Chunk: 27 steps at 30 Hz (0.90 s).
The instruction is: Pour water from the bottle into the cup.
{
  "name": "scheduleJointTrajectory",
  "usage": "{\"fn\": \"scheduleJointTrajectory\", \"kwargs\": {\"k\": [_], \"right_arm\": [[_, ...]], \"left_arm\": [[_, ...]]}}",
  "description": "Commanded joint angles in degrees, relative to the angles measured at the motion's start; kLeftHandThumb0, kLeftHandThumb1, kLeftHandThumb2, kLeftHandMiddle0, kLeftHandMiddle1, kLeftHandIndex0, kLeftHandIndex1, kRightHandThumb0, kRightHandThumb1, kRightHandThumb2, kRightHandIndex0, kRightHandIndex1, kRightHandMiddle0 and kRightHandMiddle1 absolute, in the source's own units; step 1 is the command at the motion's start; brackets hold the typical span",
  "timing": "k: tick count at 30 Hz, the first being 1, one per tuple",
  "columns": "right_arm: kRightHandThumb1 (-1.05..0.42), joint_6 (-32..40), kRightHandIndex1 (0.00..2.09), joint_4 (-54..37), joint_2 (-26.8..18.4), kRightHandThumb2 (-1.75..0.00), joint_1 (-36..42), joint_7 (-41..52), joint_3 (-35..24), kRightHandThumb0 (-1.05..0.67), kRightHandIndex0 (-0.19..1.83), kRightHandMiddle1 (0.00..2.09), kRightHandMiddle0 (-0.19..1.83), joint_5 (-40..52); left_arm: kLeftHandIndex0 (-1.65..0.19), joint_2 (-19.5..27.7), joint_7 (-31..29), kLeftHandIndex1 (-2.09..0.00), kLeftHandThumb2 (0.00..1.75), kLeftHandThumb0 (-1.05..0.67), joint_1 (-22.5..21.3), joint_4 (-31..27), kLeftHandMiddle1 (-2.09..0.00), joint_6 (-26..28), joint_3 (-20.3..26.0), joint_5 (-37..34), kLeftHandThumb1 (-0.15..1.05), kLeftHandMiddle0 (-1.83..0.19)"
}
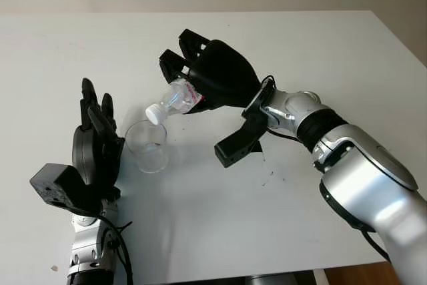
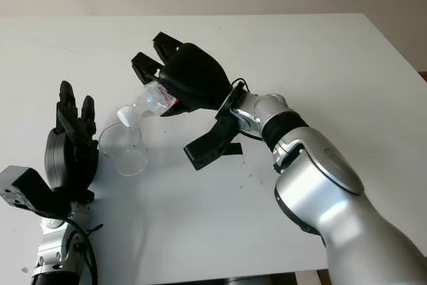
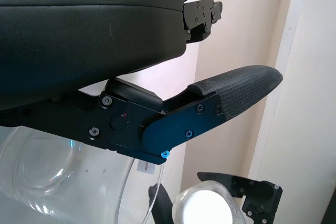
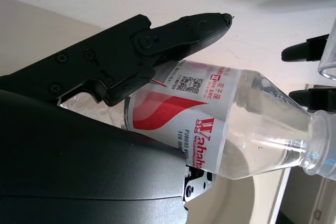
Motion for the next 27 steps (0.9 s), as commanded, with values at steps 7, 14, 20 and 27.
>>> {"fn": "scheduleJointTrajectory", "kwargs": {"k": [7, 14, 20, 27], "right_arm": [[-1.05, 1.41, 2.09, -1.12, -0.35, -0.34, -2.40, -2.88, 1.65, -0.51, 1.16, 2.09, 0.84, -1.71], [-1.05, 3.53, 2.09, -1.89, 0.01, -0.30, -2.58, -4.74, 2.61, -0.51, 1.17, 2.09, 0.81, -3.14], [-1.05, 5.36, 2.09, -2.30, -0.03, -0.31, -2.77, -6.17, 3.71, -0.52, 1.18, 2.09, 0.79, -4.41], [-1.05, 6.25, 2.09, -2.37, 0.10, -0.30, -2.99, -7.19, 4.39, -0.53, 1.20, 2.09, 0.79, -4.88]], "left_arm": [[0.15, -0.64, -0.60, 0.00, 0.85, -0.87, -0.05, 0.56, -0.28, -0.89, -0.46, 0.07, 1.05, 0.19], [0.15, -0.89, -0.44, 0.00, 0.85, -0.87, -0.01, 0.49, -0.28, -0.82, -0.52, 0.10, 1.05, 0.19], [0.15, -1.18, -0.06, 0.00, 0.86, -0.87, 0.07, 0.19, -0.27, -0.74, -0.58, 0.57, 1.05, 0.19], [0.16, -1.22, 0.04, 0.00, 0.85, -0.87, 0.09, 0.11, -0.28, -0.47, -0.50, 0.61, 1.05, 0.19]]}}
